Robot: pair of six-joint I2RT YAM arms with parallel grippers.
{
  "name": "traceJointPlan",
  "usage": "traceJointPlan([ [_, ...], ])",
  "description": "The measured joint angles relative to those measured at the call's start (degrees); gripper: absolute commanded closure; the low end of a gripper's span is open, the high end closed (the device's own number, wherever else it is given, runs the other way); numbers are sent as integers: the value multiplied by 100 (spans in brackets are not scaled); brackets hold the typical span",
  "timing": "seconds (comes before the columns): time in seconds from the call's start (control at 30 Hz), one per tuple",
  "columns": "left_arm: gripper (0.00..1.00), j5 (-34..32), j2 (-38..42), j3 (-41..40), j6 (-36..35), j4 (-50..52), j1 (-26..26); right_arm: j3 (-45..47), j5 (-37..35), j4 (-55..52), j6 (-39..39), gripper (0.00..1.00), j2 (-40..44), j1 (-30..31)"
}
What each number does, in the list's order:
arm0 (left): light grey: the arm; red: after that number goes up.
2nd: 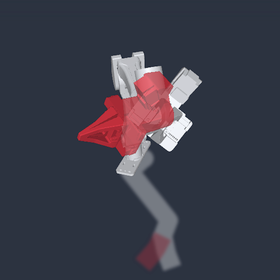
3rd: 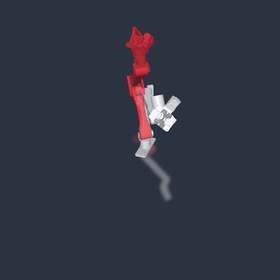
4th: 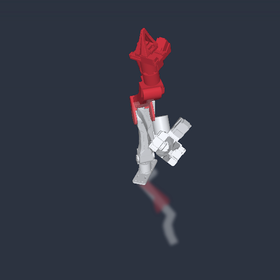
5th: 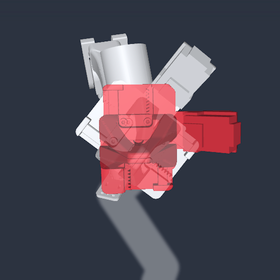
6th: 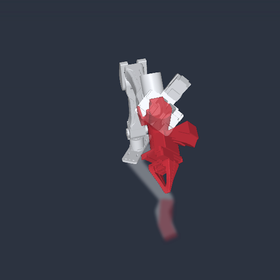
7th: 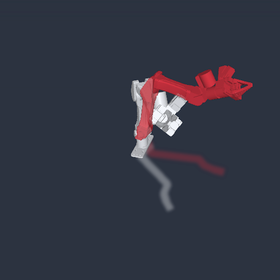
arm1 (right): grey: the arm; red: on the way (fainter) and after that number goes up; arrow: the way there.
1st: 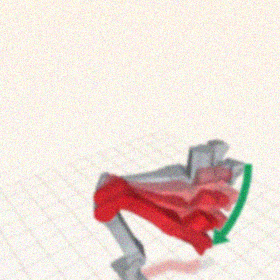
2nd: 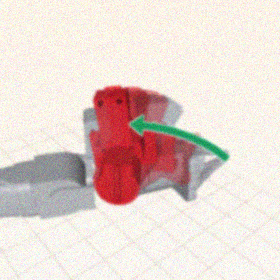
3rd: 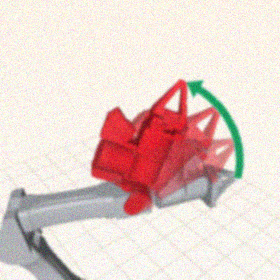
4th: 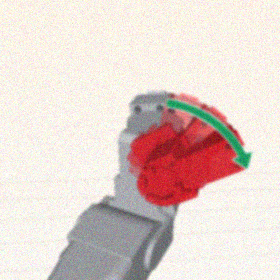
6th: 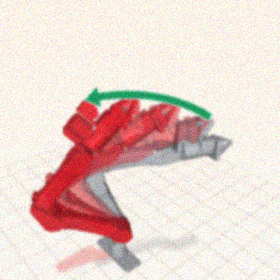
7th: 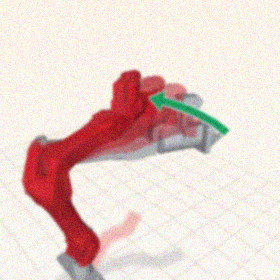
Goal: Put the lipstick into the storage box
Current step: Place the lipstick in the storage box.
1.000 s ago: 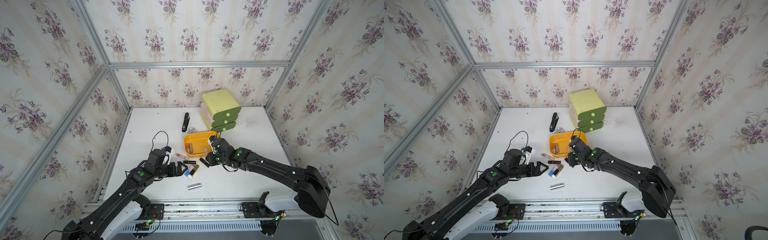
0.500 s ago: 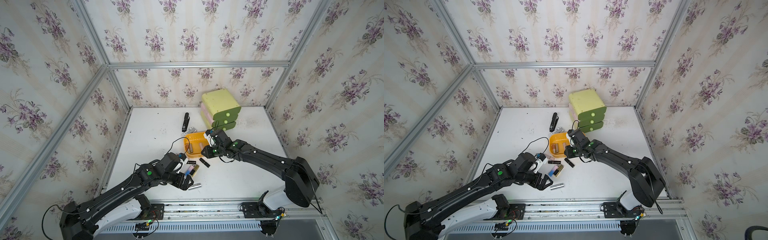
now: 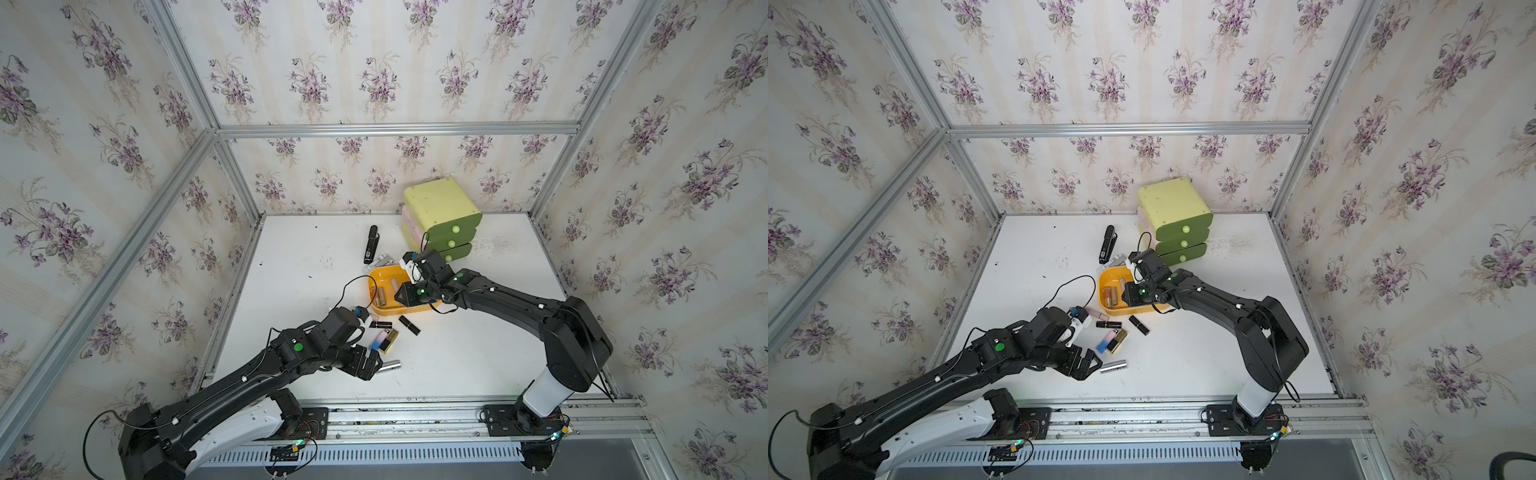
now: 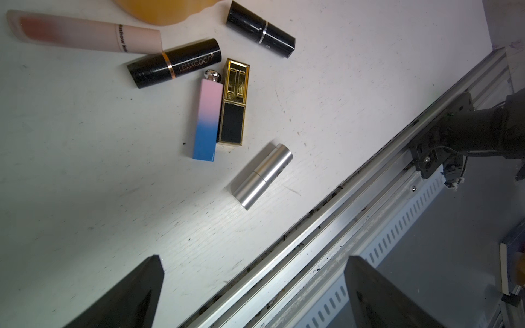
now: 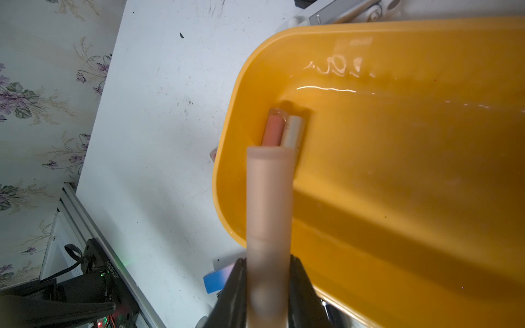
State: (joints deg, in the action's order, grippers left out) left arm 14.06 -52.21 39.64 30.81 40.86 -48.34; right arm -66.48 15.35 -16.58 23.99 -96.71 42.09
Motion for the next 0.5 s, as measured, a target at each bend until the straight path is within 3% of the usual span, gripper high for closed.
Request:
traceJointPlan([
  [0.5, 0, -275, -210, 24, -9, -24, 9, -522, 103, 9, -251, 81, -1034, -240],
])
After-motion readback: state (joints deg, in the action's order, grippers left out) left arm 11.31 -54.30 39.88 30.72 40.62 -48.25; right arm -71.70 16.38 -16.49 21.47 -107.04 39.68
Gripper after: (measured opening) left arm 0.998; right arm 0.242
